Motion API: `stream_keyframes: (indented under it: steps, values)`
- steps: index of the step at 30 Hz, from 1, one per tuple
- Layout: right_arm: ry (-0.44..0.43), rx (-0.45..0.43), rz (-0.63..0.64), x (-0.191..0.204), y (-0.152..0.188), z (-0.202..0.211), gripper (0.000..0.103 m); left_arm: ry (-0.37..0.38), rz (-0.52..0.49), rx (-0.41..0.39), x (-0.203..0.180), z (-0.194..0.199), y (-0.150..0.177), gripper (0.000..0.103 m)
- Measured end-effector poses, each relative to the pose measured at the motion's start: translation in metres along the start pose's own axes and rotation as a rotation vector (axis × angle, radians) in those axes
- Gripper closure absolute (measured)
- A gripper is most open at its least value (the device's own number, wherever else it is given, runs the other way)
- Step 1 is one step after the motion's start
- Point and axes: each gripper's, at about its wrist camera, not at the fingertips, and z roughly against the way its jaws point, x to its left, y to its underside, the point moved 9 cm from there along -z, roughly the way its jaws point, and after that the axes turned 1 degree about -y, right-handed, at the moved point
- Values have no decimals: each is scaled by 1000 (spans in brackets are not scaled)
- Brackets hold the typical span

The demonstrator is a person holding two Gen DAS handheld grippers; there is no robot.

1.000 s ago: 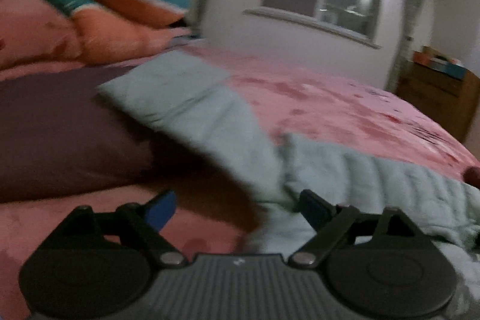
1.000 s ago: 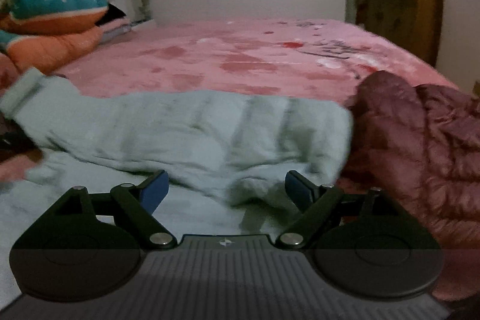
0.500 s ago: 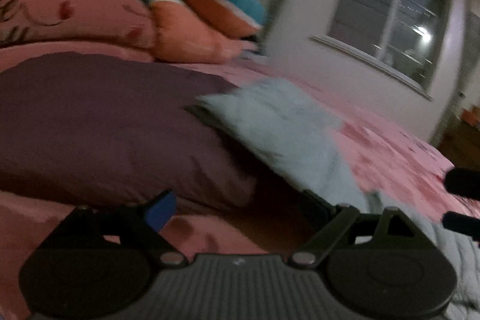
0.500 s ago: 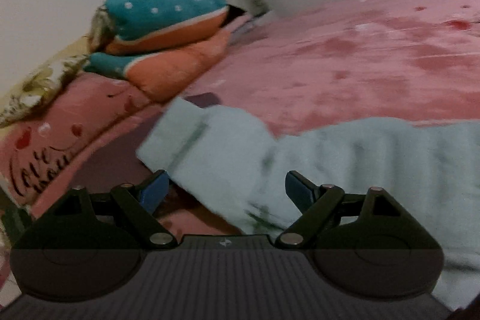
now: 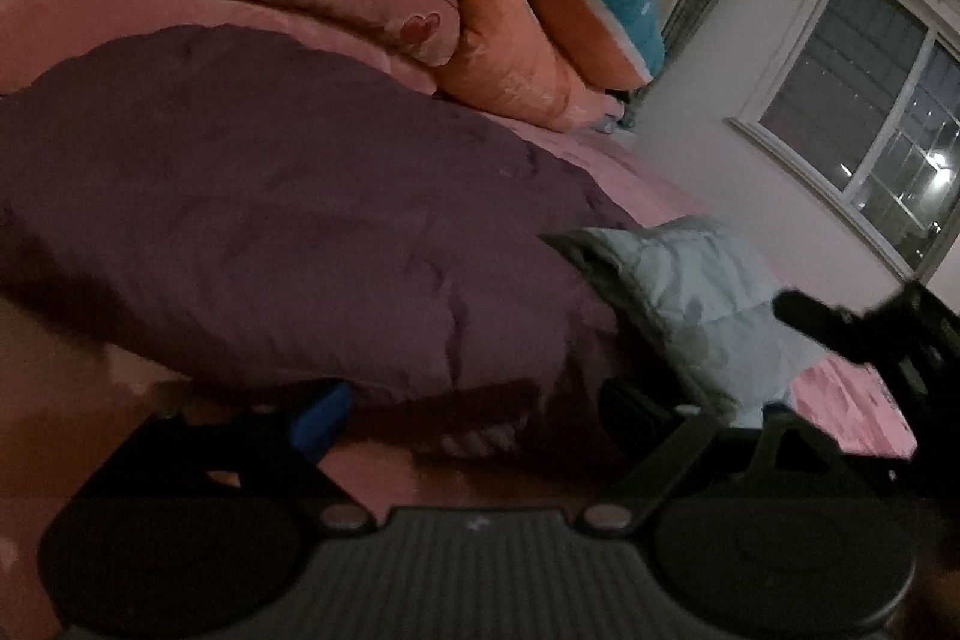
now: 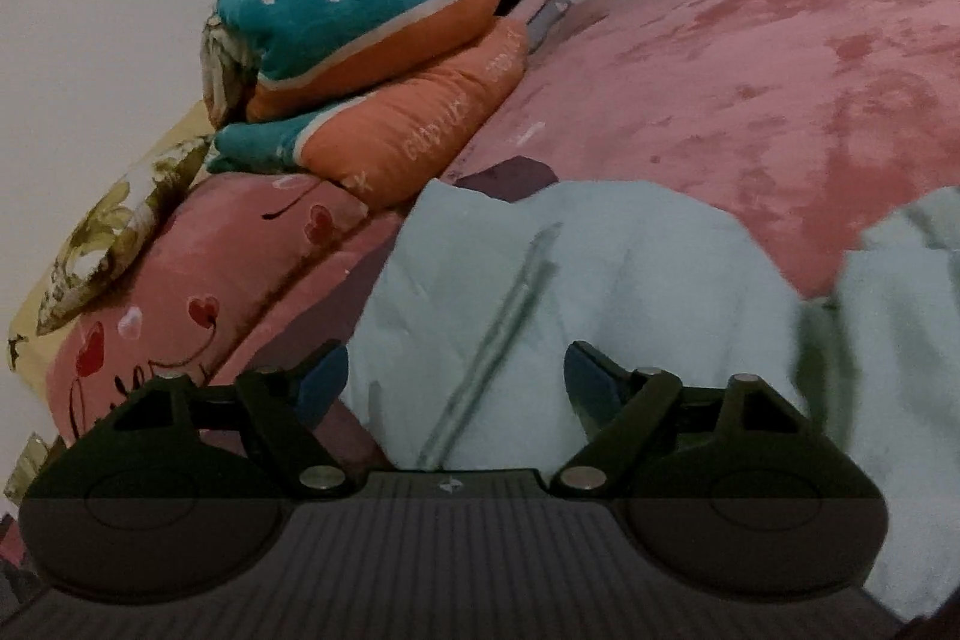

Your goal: Fold large clothes

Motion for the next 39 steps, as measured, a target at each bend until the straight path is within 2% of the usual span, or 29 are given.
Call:
stream_keyframes:
  steps: [4,6,7,8,10,12,14,18,23,27,29,33,36,39]
  values:
    - [-22,-12,-15,10,-3,-12,18,-1,17,3,3,0,0,14]
    - [-30,-5,-27,9,-3,-8,43,-2,15,7,3,0,1,14]
    - [-26,7,-30,9,-2,-12,51,-2,13,7,2,1,1,14]
    - [-16,19,-29,9,-1,-15,65,-1,12,7,2,2,2,14]
    - [8,35,-4,12,2,-17,75,5,7,6,1,4,3,14]
    - [40,43,26,15,2,-14,88,19,-1,10,-2,4,4,14]
    - [60,37,62,20,-1,-8,92,36,-10,15,-6,5,5,14]
    - [98,-26,128,30,-20,26,95,68,-35,20,-18,7,10,14]
    - [117,-143,157,37,-70,100,96,99,-91,33,-39,8,20,14]
    - [188,-219,208,27,-106,187,96,136,-127,41,-55,10,27,14]
    - [238,-252,218,12,-119,231,96,157,-160,36,-66,13,31,14]
    - [373,-316,209,-31,-125,323,96,211,-211,25,-88,20,39,14]
    - [461,-365,137,-75,-116,385,96,251,-258,3,-104,27,44,13]
    - [546,-391,60,-122,-93,431,96,279,-316,-6,-119,33,54,13]
